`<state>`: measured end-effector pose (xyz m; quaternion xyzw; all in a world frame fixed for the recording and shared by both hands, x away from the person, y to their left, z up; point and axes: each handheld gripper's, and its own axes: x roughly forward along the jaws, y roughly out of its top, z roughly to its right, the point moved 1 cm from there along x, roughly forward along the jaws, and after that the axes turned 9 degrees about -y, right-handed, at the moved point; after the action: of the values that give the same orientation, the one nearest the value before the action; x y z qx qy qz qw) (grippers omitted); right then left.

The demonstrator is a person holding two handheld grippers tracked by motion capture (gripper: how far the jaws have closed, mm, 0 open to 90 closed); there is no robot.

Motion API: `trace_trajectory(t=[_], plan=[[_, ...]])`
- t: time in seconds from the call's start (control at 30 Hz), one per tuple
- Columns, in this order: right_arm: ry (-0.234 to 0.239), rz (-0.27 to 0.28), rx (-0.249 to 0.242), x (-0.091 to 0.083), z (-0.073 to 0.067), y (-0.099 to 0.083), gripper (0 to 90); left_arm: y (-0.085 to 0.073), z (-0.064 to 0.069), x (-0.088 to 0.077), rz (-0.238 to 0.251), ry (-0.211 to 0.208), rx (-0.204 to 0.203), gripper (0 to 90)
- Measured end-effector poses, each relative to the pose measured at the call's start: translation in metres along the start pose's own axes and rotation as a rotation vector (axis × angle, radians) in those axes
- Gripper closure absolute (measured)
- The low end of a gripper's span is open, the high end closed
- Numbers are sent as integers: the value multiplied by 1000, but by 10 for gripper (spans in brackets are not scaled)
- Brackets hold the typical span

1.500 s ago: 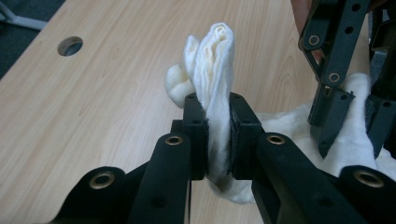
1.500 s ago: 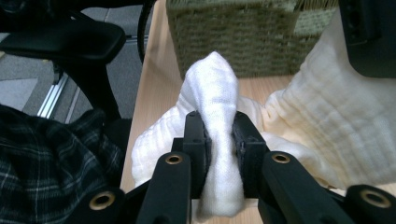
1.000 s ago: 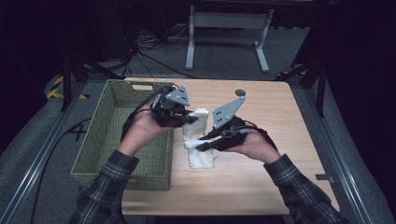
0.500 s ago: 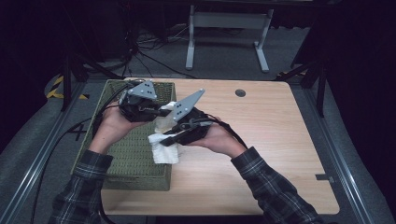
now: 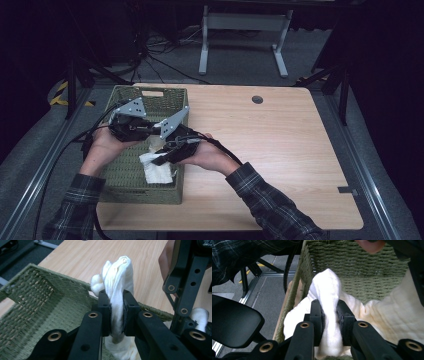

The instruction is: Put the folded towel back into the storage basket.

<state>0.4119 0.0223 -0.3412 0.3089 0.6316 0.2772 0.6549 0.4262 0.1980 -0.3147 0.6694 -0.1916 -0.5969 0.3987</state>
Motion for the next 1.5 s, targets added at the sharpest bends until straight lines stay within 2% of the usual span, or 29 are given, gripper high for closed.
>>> trace_trajectory(t=[0.27, 0.33, 0.4, 0.5, 0.53, 0.57, 0.73, 0.87, 0.97, 1.2, 1.27, 1.37, 1.43, 1.5], plan=[[-10, -15, 8, 8, -1, -11, 770, -3, -2, 15, -24, -22, 4, 805], [-17, -20, 8, 8, -1, -13, 711, -4, -3, 18, -23, -29, -6, 804], [-29, -20, 19, 6, 0, -16, 599, -4, -5, 21, -20, -33, -10, 804], [-71, -14, 25, 1, 3, -19, 505, -4, -7, 23, -24, -30, -21, 804], [-71, -14, 25, 1, 3, -19, 505, -3, -9, 26, -29, -29, -24, 804], [-90, -9, 32, -4, 5, -19, 473, -2, -10, 27, -33, -26, -28, 804], [-120, -3, 39, -19, 9, -25, 421, 5, -16, 27, -19, 7, -59, 804], [-147, 10, 44, -34, 13, -32, 391, 12, -26, 27, -27, 34, -66, 804], [-171, 16, 55, -49, 17, -41, 365, 16, -33, 30, -22, 44, -91, 803], [-231, 19, 72, -84, 22, -73, 352, 18, -51, 46, -56, 70, -125, 797], [-245, 15, 87, -94, 24, -84, 351, 18, -61, 55, -92, 114, -150, 780], [-264, 17, 108, -108, 26, -100, 349, 18, -71, 61, -127, 139, -182, 770], [-282, 17, 125, -118, 28, -112, 346, 17, -76, 63, -135, 174, -203, 714], [-294, 16, 148, -127, 31, -123, 344, 19, -80, 61, -103, 197, -230, 614]])
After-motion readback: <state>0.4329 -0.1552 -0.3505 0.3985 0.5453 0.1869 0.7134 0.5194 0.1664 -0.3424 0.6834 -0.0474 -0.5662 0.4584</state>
